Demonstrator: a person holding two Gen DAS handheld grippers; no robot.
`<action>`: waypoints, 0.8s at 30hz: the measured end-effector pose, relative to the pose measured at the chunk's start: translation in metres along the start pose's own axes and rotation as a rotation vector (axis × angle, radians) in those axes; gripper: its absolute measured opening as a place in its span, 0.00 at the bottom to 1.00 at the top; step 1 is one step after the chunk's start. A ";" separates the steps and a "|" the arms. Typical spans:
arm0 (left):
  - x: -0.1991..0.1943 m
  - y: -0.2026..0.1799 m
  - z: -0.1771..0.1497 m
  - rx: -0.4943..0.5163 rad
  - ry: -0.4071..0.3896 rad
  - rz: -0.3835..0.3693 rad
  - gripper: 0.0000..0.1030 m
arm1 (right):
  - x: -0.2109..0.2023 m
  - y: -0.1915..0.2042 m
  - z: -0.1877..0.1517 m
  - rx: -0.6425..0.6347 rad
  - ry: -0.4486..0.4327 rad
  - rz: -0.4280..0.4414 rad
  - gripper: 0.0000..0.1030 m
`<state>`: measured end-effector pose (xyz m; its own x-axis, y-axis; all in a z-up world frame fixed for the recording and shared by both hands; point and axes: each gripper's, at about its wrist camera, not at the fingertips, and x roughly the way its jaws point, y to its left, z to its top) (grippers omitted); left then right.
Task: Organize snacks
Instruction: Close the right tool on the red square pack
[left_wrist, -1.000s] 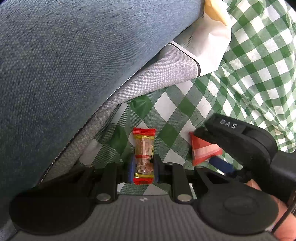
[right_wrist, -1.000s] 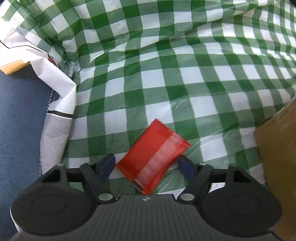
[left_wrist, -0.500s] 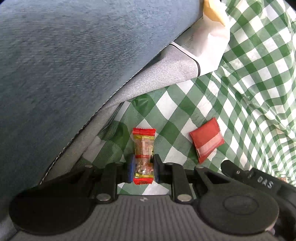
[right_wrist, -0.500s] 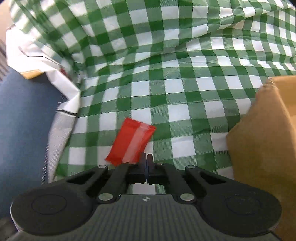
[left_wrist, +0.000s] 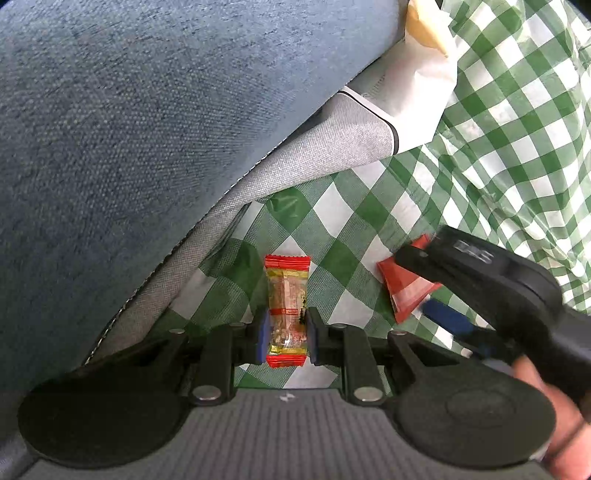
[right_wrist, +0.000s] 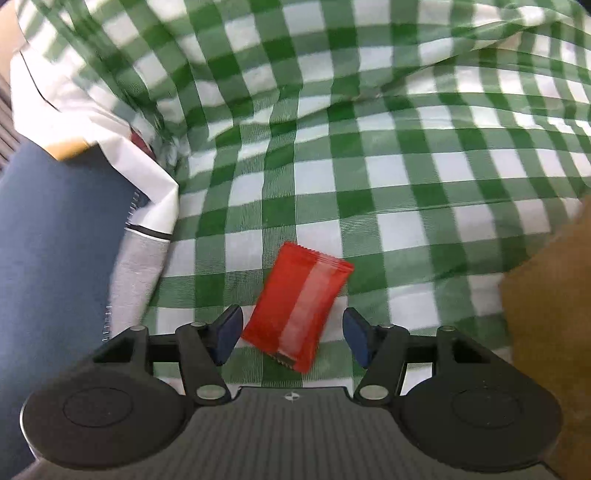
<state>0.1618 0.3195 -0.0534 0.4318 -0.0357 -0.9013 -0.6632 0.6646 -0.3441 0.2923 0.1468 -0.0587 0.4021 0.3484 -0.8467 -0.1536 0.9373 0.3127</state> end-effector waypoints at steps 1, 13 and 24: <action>0.000 0.001 0.001 -0.001 -0.001 -0.002 0.22 | 0.007 0.003 0.001 0.000 0.009 -0.010 0.61; -0.006 -0.001 -0.003 0.021 -0.006 -0.011 0.22 | 0.008 0.018 -0.012 -0.143 -0.033 -0.107 0.07; -0.032 0.011 -0.027 0.011 -0.010 -0.049 0.22 | -0.063 -0.020 -0.019 -0.105 -0.030 0.041 0.09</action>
<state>0.1243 0.3078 -0.0355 0.4698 -0.0610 -0.8806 -0.6342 0.6706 -0.3848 0.2527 0.1059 -0.0195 0.4204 0.3875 -0.8204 -0.2631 0.9174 0.2985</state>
